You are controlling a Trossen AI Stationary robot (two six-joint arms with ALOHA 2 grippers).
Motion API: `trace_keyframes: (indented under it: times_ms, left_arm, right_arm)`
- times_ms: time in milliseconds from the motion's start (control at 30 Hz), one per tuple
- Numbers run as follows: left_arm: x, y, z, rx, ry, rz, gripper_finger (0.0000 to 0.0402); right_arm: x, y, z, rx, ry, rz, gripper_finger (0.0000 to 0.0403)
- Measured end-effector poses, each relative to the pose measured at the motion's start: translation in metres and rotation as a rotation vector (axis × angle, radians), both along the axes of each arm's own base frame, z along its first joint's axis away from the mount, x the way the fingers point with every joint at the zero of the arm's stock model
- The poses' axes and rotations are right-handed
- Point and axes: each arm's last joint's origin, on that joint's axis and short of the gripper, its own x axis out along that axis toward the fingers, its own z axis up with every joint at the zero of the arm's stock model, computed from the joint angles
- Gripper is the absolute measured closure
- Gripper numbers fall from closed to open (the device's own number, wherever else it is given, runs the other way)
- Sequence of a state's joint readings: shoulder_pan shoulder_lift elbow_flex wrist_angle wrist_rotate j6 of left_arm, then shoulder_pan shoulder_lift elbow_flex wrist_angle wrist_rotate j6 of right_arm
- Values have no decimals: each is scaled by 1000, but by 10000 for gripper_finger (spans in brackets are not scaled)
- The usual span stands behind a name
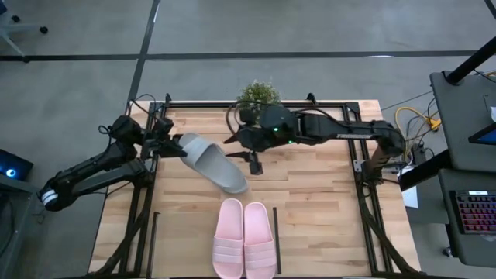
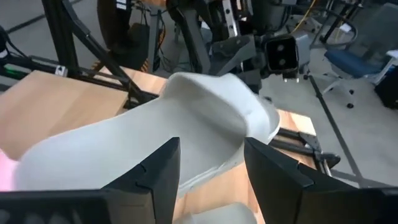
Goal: Pick and place slides into the shelf
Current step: Put the top gray slipper on the shelf
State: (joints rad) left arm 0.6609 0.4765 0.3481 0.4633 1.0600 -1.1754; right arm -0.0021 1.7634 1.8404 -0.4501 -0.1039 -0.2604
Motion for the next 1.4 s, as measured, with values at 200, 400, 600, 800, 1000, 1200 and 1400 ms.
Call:
trace_keyframes:
  times_ms: [200, 400, 600, 800, 1000, 1200, 1400]
  left_arm:
    - [-2, -2, 1, 11, -8, -11, 401]
    - [-3, -3, 2, 16, -15, -11, 401]
    - [-4, -3, 2, 20, -19, -12, 401]
    - [-5, -4, 3, 25, -23, -15, 401]
    - [-5, -4, 3, 27, -25, -16, 401]
    - [-5, -4, 3, 26, -22, -19, 401]
    - [-4, -3, 3, 22, -19, -16, 401]
  right_arm:
    - [22, 0, 5, -40, 0, 15, 234]
    - [41, -1, 0, -105, 3, 29, 236]
    - [57, -2, -8, -150, 24, 3, 236]
    - [60, -3, -6, -199, 12, -27, 236]
    - [60, -6, -7, -236, 15, -25, 236]
    - [61, -5, -11, -243, 23, -10, 236]
    - [64, -5, -15, -242, 1, -13, 237]
